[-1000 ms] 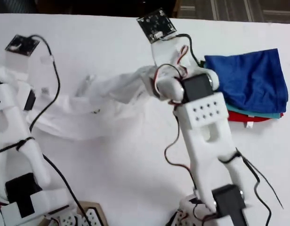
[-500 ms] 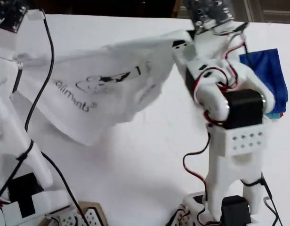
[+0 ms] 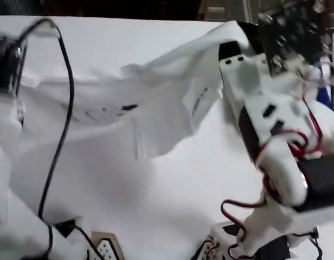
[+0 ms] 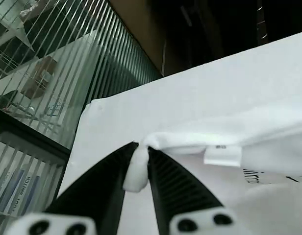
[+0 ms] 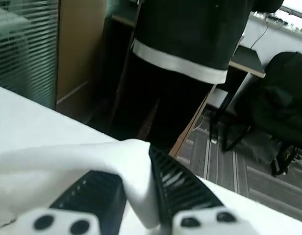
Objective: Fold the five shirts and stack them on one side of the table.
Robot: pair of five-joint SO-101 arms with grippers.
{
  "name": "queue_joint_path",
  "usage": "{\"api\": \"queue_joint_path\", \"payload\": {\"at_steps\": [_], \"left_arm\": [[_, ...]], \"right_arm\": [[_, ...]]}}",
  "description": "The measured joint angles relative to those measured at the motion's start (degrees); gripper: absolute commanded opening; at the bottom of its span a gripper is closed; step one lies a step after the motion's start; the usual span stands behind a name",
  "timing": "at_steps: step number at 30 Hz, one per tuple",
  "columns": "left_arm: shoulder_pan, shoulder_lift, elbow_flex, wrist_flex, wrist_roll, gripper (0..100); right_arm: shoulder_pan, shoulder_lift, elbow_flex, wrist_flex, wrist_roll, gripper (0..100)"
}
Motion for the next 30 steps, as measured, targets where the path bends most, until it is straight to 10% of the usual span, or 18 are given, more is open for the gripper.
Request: {"api": "queue_joint_path", "payload": {"at_steps": [30], "left_arm": [[0.09, -10.11, -0.79, -0.18, -1.23, 2]], "right_arm": [[0.0, -10.37, -19.6, 11.08, 6.51, 1.7]]}}
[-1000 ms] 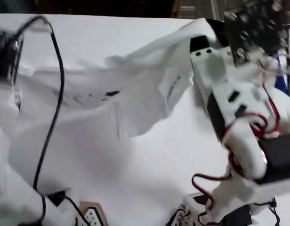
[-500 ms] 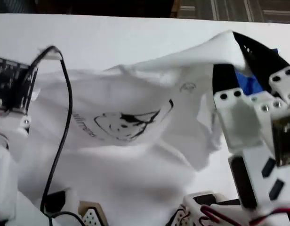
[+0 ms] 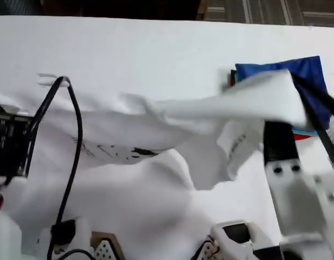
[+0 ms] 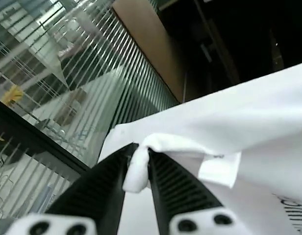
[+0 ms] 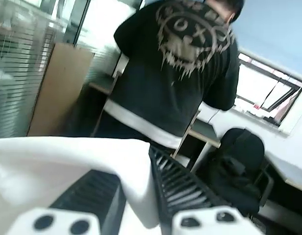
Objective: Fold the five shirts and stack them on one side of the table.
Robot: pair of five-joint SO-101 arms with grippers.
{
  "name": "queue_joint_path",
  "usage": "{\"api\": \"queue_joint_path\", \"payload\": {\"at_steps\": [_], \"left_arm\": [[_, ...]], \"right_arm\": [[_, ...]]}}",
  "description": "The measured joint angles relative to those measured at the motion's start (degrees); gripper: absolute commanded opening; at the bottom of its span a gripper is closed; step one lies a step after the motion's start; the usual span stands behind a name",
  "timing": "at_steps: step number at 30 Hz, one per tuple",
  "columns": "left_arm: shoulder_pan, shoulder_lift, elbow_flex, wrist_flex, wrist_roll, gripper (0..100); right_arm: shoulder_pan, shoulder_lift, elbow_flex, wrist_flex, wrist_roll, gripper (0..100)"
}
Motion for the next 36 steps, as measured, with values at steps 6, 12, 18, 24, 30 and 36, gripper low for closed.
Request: {"api": "queue_joint_path", "payload": {"at_steps": [6, 12, 18, 24, 30, 36], "left_arm": [[0.0, 0.0, -4.84, 0.09, 0.0, 2], [0.0, 0.0, -5.54, 0.09, 0.0, 2], [0.0, 0.0, -4.66, 0.09, 0.0, 2], [0.0, 3.87, 8.7, -0.09, 0.0, 2], [2.64, 13.63, 15.3, -0.09, 0.0, 2], [5.01, 27.43, 15.3, -3.25, 0.0, 2]], "right_arm": [[-0.09, -7.03, 5.8, 0.0, 0.0, 1.7], [0.0, -12.84, 17.41, 0.0, 0.0, 1.7], [-0.09, -14.33, 22.59, 0.0, 0.0, 1.7], [-2.99, -10.55, 34.2, -0.26, 0.0, 1.8], [-8.09, -4.31, 53.36, -10.37, 0.0, 1.8], [-7.3, 4.57, 71.12, -27.87, 0.0, 1.8]]}}
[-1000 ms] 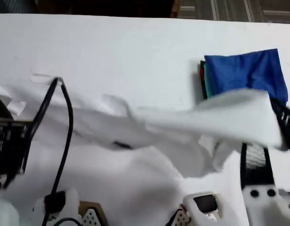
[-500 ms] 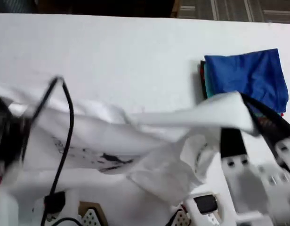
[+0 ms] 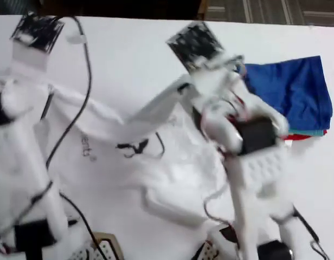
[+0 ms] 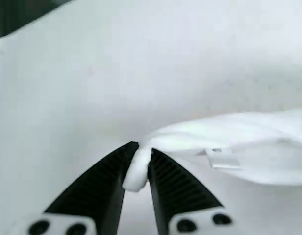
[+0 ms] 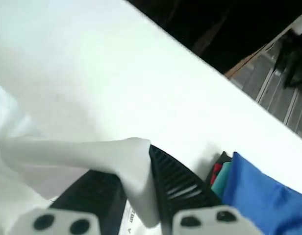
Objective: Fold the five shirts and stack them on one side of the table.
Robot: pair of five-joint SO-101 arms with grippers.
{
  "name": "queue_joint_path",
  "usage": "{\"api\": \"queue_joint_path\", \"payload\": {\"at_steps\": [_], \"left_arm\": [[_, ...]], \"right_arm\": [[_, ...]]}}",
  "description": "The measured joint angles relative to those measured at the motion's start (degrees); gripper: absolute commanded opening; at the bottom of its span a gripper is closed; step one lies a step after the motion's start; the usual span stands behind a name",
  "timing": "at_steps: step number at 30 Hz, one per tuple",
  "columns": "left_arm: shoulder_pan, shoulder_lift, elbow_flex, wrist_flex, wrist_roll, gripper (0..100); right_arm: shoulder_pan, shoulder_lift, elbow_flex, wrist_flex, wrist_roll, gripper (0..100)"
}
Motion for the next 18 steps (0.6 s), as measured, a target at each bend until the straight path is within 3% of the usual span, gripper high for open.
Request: {"api": "queue_joint_path", "payload": {"at_steps": [6, 18], "left_arm": [[3.69, 13.54, 0.09, -5.27, 0.0, 2], [4.66, 18.99, -3.16, -13.8, 0.0, 2]], "right_arm": [[3.69, 15.12, 2.55, -11.34, 0.0, 1.8], [7.65, 37.1, -20.84, -10.37, 0.0, 1.8]]}}
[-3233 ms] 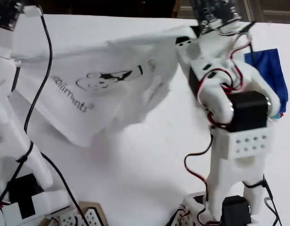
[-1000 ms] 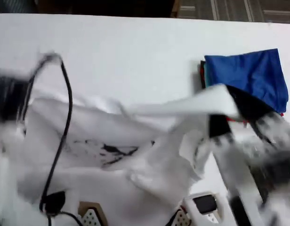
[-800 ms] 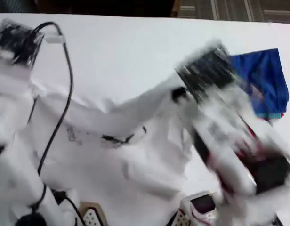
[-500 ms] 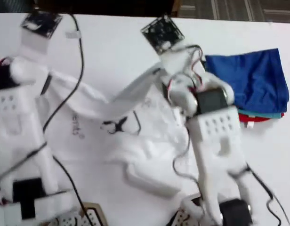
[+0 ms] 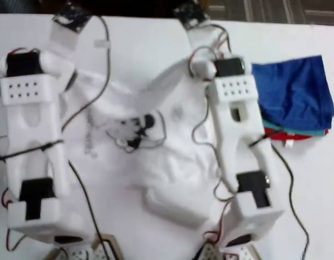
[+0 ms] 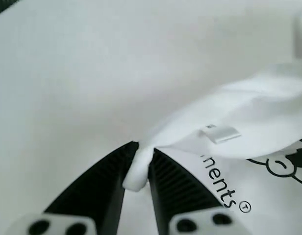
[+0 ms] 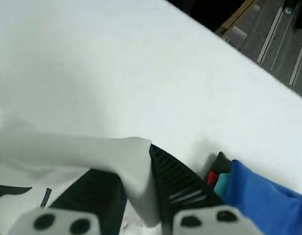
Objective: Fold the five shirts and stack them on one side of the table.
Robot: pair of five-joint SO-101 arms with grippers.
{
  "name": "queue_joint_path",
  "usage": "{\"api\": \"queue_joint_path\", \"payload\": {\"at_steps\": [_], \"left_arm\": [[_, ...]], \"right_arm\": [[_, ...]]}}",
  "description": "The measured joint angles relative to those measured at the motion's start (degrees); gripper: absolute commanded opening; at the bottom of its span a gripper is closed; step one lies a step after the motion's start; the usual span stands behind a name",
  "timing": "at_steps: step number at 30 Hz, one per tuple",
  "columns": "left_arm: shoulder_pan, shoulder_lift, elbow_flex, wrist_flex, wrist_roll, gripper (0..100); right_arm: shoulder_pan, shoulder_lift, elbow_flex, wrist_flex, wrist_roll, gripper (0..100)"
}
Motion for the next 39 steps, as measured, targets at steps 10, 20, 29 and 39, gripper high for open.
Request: {"api": "queue_joint_path", "payload": {"at_steps": [10, 20, 29, 39], "left_arm": [[-0.7, 3.25, -4.13, -0.53, 0.0, 2], [-1.05, 18.64, -3.78, -1.67, 0.0, 2], [-2.02, 20.13, -3.78, -1.58, 0.0, 2], [-2.02, 20.13, -3.6, -1.58, 0.0, 2]], "right_arm": [[-0.53, 14.33, -19.34, 8.18, 0.0, 1.8], [-2.11, 24.79, -21.27, 9.76, 0.0, 1.8], [-2.2, 25.93, -21.45, 9.76, 0.0, 1.8], [-2.11, 27.69, -22.77, 9.76, 0.0, 1.8]]}}
